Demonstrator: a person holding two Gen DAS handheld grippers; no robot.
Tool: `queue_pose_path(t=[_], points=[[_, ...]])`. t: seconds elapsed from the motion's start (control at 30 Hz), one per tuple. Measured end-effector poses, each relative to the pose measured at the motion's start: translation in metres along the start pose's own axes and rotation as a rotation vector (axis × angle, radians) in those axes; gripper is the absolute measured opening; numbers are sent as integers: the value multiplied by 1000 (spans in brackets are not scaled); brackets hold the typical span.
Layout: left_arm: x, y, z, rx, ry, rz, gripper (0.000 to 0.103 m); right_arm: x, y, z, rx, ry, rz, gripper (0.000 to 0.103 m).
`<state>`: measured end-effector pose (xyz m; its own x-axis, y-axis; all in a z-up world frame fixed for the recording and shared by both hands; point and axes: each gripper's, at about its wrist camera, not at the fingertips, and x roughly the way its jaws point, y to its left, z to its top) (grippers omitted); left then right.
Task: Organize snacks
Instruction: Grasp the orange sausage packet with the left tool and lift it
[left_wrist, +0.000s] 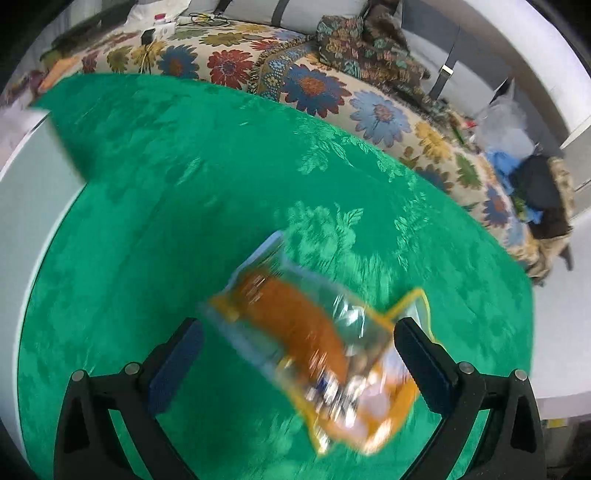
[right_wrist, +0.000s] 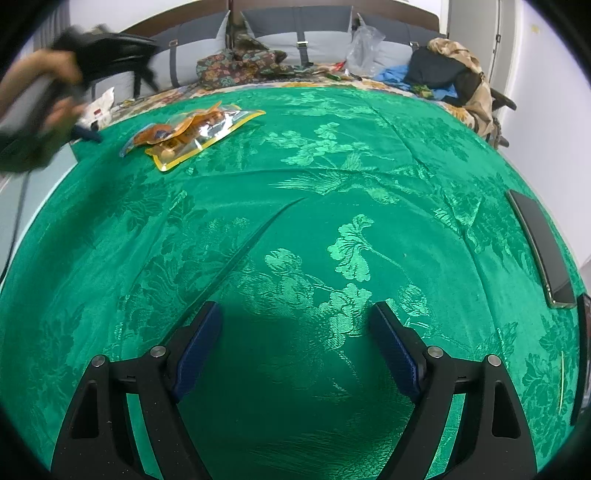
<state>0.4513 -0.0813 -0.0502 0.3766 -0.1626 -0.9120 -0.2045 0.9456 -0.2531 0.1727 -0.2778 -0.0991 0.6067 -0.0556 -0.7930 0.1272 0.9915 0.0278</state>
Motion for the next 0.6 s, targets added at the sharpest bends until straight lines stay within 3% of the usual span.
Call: queue_pose_path(t=[0.13,0.17,0.23,0.33,0.43,0.53,0.6], points=[[43,-25,2,98,83,141,102,0,-1,0,5,-2,8,86],[43,-25,0,125,57,152,102,0,-1,0,7,-3,10,86],[39,-17,-3,165,46,149,102,0,-1,-1,8,-3,11,86],[30,14,-3,191,95,108,103,0,0,-1,1,0,2,86],[22,50,-2,205,135,140,103,0,0,-1,-1,0,1,86],[17,76,4,127,164,102,100,0,0,-1,-1,0,1,86],[11,76,10,68,136,39,100,0,0,-1,-1,0,0,86]])
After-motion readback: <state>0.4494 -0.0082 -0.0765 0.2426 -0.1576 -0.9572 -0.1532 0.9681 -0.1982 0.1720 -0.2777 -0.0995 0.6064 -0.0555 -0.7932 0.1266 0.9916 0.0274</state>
